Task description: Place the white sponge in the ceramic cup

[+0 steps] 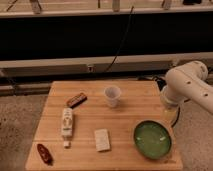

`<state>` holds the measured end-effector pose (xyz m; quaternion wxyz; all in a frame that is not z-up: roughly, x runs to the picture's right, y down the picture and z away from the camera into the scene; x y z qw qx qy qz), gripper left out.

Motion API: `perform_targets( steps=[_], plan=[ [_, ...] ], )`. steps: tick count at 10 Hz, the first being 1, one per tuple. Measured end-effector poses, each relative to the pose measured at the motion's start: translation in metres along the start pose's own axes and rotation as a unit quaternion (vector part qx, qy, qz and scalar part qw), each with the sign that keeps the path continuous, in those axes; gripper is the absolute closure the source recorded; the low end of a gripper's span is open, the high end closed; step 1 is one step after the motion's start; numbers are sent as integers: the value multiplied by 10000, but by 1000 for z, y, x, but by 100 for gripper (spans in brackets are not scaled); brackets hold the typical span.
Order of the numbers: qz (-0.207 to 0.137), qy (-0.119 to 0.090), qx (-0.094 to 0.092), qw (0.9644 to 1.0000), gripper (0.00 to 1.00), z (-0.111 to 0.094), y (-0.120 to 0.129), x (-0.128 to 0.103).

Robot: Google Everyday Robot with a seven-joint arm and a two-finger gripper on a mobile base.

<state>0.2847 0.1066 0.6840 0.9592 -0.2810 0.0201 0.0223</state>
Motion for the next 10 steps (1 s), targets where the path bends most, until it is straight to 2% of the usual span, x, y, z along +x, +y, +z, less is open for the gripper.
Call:
perform_targets(
  steps=[2, 5, 6, 8, 10],
  plan=[
    [-137, 53, -7, 9999, 20, 1, 3, -7],
    [-552, 88, 1, 9984, 20, 2, 5, -46],
    [-650, 112, 0, 9978, 20, 3, 6, -52],
    [-888, 139, 27, 9959, 20, 4, 9, -56],
    [-1147, 158, 59, 9933, 20, 6, 12, -73]
  ],
)
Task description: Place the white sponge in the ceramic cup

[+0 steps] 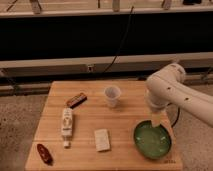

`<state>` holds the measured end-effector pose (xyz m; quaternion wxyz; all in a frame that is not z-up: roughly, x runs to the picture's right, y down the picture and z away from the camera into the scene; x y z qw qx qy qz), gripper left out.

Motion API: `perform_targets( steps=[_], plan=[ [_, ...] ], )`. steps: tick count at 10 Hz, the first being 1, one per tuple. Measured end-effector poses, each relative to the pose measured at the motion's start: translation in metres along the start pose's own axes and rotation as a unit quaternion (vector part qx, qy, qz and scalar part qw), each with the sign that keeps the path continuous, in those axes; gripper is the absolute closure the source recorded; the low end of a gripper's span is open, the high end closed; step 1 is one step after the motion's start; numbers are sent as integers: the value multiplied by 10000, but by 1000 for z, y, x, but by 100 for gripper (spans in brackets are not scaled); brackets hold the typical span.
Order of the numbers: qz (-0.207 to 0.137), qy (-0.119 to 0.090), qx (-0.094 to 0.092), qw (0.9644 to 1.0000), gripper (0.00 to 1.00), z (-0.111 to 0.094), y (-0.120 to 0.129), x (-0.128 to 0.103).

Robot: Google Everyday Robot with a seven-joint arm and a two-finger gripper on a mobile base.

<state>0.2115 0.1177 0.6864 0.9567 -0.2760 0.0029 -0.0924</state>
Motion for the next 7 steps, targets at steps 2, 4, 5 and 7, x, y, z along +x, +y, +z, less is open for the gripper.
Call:
perform_targets(
  steps=[2, 4, 5, 7],
  plan=[
    [-356, 5, 40, 9994, 20, 3, -5, -27],
    [-836, 52, 28, 9965, 20, 7, -3, -37],
    [-949, 67, 35, 9955, 20, 8, -3, -43],
    [-1218, 113, 53, 9925, 20, 12, -6, -63]
  ],
)
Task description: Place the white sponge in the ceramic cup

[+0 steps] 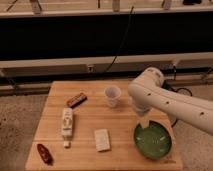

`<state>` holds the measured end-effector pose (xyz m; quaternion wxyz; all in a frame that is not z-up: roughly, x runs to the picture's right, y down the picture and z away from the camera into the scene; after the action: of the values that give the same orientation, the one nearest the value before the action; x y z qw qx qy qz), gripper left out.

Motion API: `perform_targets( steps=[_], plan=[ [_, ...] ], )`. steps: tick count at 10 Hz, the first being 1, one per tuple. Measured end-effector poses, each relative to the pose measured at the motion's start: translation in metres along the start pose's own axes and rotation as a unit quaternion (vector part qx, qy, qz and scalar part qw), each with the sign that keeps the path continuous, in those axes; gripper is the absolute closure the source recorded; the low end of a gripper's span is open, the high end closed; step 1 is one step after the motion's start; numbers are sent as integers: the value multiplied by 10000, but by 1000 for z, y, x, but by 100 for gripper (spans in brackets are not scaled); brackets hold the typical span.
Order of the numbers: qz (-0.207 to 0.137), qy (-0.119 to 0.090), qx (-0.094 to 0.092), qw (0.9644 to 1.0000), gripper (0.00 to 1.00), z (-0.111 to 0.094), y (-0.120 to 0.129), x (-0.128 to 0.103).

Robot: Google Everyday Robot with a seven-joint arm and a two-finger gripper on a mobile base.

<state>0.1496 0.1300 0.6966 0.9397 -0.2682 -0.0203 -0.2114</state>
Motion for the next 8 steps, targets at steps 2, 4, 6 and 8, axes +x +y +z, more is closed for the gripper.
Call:
perform_targets(
  steps=[2, 4, 6, 8],
  plan=[
    [-489, 53, 24, 9988, 20, 5, -8, -18],
    [-705, 86, 30, 9975, 20, 10, -8, -25],
    [-1029, 111, 69, 9946, 20, 10, -10, -43],
    [-1377, 93, 79, 9904, 20, 12, -14, -65]
  ],
)
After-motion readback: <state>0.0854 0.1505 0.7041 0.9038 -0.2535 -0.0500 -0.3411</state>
